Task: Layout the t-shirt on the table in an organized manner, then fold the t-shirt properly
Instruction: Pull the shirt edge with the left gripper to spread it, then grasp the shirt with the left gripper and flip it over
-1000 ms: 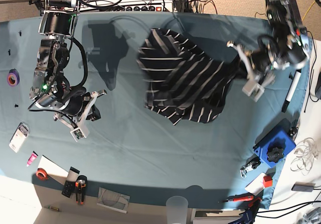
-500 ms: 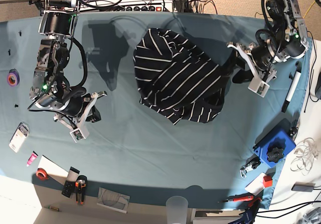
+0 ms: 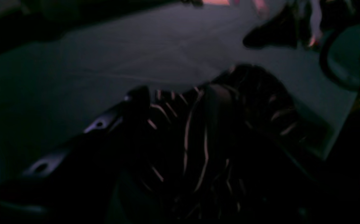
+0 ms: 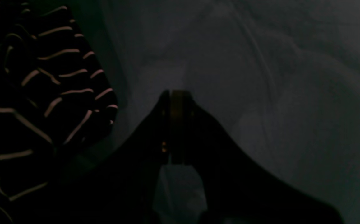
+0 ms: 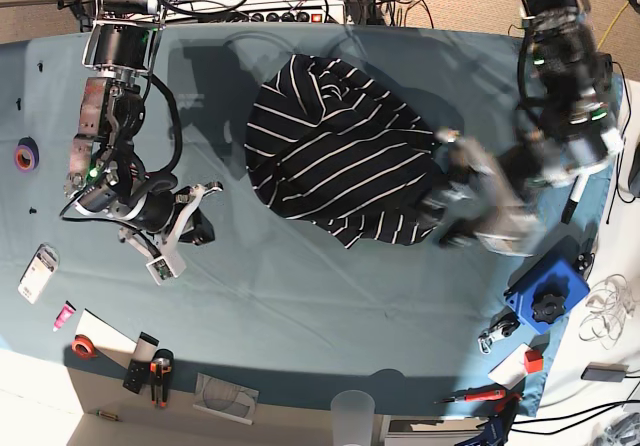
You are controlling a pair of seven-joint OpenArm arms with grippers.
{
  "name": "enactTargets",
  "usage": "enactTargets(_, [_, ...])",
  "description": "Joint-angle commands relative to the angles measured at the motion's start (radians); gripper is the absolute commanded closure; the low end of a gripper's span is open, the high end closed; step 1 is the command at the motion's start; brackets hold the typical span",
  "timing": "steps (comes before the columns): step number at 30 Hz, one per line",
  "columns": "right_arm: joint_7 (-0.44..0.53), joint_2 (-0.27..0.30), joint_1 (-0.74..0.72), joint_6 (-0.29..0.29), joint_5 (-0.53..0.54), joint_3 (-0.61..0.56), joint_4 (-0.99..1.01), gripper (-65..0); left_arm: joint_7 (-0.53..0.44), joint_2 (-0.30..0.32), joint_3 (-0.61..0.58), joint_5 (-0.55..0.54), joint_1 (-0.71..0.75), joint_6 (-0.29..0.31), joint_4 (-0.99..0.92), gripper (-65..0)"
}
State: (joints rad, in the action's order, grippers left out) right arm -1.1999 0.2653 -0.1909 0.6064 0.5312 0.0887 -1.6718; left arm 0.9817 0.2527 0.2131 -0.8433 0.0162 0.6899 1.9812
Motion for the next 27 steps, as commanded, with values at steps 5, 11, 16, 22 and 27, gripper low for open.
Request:
enactTargets(5, [0.016, 0.012, -0.022, -0.071, -0.157, 0.005, -0.018, 0.0, -0.190, 0.002, -0.339, 0.312, -0.074, 0.008, 0.014, -29.6])
enactTargets(11, [-0.014, 0.013, -0.013, -0.132, -0.305, 0.073, -0.017, 0.0, -0.257, 0.002, -0.621, 0.633, -0.195, -0.041, -0.024, -29.7])
enactTargets(16, [-0.025, 0.012, 0.034, -0.105, -0.301, 0.181, -0.017, 0.0, -0.257, -0.006, -0.724, 0.693, -0.311, -0.050, -0.176, -29.7])
enactTargets(22, [-0.032, 0.012, 0.087, -0.057, -0.296, 0.227, -0.017, 0.0, -0.240, -0.026, -0.734, 0.639, -0.428, -0.029, -0.317, -29.7])
enactTargets(27, [-0.034, 0.012, 0.096, -0.057, -0.294, 0.227, -0.017, 0.0, -0.200, -0.026, -0.734, 0.597, -0.468, 0.003, -0.398, -29.7])
